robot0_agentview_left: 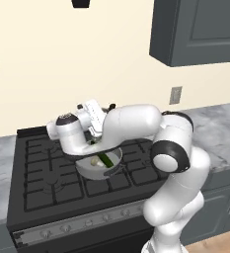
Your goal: Put the mushroom and cucumber in the pot. Retrieve the spatula and lightly stir the vegetables in the pot.
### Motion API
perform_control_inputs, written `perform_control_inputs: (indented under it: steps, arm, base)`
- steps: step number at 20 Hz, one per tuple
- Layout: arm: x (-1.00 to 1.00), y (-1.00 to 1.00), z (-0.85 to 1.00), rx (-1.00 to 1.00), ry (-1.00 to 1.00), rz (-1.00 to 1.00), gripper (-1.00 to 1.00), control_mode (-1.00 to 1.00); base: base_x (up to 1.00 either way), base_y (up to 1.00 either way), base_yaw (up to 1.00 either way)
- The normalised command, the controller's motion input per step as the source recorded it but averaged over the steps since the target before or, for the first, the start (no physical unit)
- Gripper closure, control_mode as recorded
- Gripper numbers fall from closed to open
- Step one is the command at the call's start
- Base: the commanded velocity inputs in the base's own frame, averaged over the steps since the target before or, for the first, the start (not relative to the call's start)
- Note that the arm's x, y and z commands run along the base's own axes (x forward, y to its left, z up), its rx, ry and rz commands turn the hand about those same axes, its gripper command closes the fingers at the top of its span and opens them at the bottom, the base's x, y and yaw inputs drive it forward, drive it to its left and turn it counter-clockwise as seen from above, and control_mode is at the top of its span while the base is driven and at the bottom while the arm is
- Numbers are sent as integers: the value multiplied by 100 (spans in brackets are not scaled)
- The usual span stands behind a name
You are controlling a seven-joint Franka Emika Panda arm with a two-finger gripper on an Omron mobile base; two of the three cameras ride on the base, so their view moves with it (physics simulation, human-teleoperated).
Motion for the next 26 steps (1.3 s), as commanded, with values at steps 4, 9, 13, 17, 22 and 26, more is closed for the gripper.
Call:
perform_control_inputs:
  steps: [4,9,13,17,22,26]
  arm:
    - [-1,0,-2,1,3,0,100,-100]
    - [0,0,-15,0,13,0,100,-100]
    - [0,0,-35,0,11,0,100,-100]
    - [2,0,-55,-1,9,0,100,-100]
    - [19,0,-21,-1,2,0,100,-100]
    - [14,1,-1,0,0,0,100,-100]
  base:
    - [0,0,0]
    - [0,0,0]
    - [0,0,0]
    - [0,0,0]
    - [0,0,0]
    - [0,0,0]
